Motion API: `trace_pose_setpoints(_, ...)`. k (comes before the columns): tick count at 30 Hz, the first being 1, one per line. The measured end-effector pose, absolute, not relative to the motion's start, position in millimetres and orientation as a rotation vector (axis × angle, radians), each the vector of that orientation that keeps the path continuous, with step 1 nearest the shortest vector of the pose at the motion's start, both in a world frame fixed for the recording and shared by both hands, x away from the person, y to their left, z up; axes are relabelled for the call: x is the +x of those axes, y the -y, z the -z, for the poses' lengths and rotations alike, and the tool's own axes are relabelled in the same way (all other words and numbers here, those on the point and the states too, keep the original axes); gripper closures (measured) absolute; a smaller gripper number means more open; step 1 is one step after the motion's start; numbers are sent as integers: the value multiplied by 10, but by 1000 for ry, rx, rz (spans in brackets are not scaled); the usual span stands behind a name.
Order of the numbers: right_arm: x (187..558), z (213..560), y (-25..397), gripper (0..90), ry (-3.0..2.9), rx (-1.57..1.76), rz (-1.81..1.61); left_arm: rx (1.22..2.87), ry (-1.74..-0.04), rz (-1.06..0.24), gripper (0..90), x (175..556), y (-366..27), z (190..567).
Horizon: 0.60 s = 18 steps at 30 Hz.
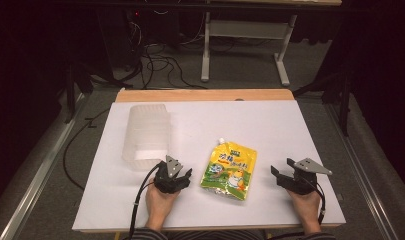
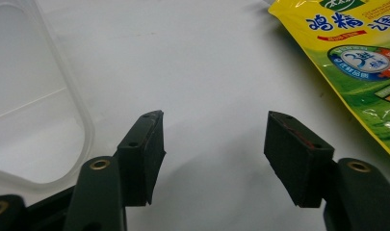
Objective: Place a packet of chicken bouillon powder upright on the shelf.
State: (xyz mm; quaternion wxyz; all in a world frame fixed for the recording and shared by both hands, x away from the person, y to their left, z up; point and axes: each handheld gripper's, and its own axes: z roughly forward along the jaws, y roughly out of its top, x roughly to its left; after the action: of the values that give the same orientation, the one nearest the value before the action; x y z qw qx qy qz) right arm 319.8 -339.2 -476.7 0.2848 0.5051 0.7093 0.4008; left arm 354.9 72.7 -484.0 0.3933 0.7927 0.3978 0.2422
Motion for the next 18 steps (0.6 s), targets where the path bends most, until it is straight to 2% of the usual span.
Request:
trace_pose_setpoints(2, 3202, 4767, 3396, 294, -1899, 1349, -1072, 2011, -1016, -622, 355, 3549, -730, 4838)
trace_pose_setpoints(18, 3208, 4767, 3394, 296, -1901, 1358, -1066, 2016, -996, -611, 353, 3548, -730, 4831)
